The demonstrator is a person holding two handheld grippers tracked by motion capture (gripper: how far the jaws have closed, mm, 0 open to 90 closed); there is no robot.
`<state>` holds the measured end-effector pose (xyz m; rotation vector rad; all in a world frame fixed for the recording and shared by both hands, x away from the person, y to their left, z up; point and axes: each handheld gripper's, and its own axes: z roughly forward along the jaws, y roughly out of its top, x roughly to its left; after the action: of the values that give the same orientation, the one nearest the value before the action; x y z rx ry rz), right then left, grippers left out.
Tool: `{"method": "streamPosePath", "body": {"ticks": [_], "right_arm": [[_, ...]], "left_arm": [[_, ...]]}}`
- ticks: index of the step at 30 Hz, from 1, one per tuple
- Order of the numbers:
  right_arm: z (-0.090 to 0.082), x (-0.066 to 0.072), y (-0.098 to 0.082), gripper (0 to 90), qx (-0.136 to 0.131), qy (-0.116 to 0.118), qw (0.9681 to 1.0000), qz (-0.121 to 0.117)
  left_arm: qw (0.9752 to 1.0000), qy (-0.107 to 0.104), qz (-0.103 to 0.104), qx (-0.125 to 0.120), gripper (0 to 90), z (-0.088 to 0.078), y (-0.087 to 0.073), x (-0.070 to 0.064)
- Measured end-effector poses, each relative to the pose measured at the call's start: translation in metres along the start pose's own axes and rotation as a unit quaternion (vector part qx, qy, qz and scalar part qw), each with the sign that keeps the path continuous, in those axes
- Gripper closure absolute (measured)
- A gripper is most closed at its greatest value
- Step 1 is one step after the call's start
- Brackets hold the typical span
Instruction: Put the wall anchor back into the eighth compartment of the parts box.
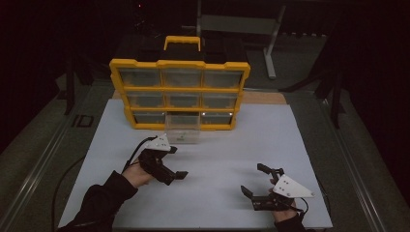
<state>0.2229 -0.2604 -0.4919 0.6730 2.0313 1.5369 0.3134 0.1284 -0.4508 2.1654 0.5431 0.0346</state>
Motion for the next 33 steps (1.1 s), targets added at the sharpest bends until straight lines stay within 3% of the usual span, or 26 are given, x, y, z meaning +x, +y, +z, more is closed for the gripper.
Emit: {"method": "streamPosePath", "body": {"ticks": [8, 15, 23, 29, 33], "right_arm": [[0.000, 0.000, 0.000, 9.3, 0.001, 0.000, 1.0000, 0.000], [0.000, 0.000, 0.000, 9.3, 0.001, -0.001, 1.0000, -0.001], [0.000, 0.000, 0.000, 9.3, 0.001, -0.001, 1.0000, 0.000], [0.000, 0.000, 0.000, 9.3, 0.001, 0.000, 1.0000, -0.001], [0.000, 0.000, 0.000, 9.3, 0.001, 0.000, 1.0000, 0.000]], "left_arm": [[1.0000, -0.003, 0.003, 0.009, 0.0, 0.008, -0.010, -0.002], [0.9996, -0.005, 0.020, 0.021, 0.0, 0.019, -0.018, -0.007], [0.9986, 0.017, 0.026, 0.044, 2.6, 0.032, -0.031, -0.004], [0.9971, 0.039, 0.032, 0.057, 15.1, 0.039, -0.040, 0.004], [0.9964, 0.051, 0.039, 0.055, 31.0, 0.043, -0.043, 0.007]]}}
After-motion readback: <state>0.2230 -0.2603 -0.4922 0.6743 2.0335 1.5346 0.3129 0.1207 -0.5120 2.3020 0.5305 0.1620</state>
